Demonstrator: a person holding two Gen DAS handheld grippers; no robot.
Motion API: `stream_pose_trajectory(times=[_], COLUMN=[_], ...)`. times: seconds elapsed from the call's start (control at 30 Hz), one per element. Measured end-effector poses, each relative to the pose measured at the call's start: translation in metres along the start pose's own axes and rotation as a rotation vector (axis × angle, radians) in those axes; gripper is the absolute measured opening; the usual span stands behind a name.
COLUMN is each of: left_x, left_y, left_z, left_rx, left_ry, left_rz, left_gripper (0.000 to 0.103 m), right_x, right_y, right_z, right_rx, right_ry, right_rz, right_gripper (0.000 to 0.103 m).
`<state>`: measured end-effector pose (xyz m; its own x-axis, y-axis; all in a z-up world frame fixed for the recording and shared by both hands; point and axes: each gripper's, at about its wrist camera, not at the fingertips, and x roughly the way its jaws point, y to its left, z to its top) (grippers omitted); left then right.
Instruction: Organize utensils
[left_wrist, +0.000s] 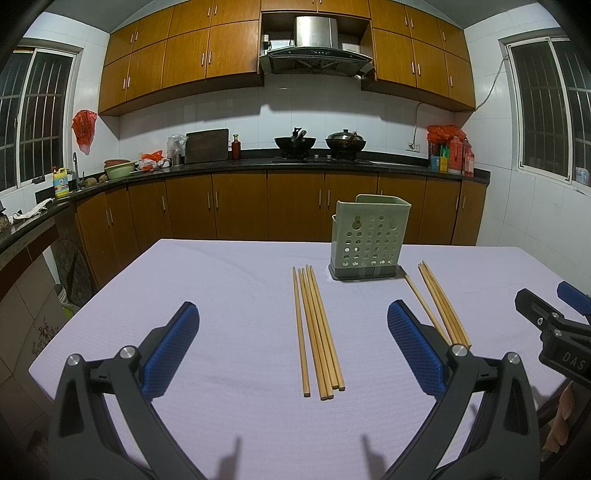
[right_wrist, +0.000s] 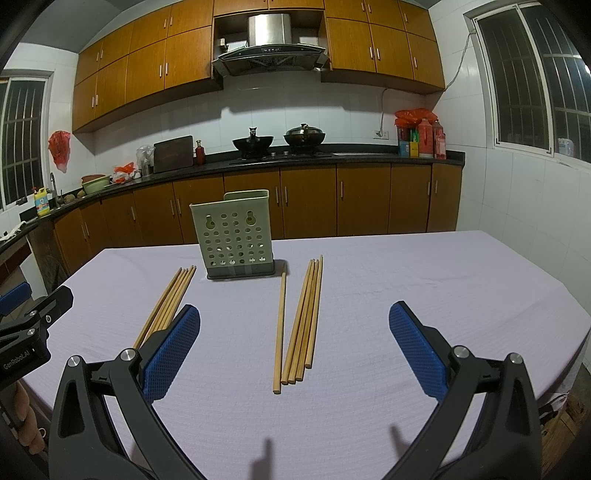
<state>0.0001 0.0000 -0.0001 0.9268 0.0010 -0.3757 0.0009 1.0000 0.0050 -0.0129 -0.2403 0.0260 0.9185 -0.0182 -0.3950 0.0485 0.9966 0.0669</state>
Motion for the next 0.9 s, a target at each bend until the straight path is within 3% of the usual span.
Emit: stream_pose_trajectory(times=[0.47,0.73,0.83,0.9], left_x=[0.004,0.047,0.064,0.074], left_y=[0.000,0.019,0.032,0.042], left_z=[-0.001,-0.008,-0.011,-0.013], left_rx=[-0.006,-0.037,-0.062,-0.084], left_ry=[0.019,0.171,0.233,0.261], left_rz=[0.009,0.061,0.076,0.072], left_gripper=[0.099,0.099,0.099,0.099], right_x=[0.001,0.035,0.058,0.078], right_y=[-0.001,-0.022,-0.034,-0.039], right_z=[-0.001,0.000,0.002,0.002], right_rx=[0.008,0.068,0.112,0.130], right_ry=[0.016,0.120,0.194,0.260], right_rz=[0.013,-0.004,-0.033,-0.052], right_gripper=[0.101,0.101,0.085,0.066])
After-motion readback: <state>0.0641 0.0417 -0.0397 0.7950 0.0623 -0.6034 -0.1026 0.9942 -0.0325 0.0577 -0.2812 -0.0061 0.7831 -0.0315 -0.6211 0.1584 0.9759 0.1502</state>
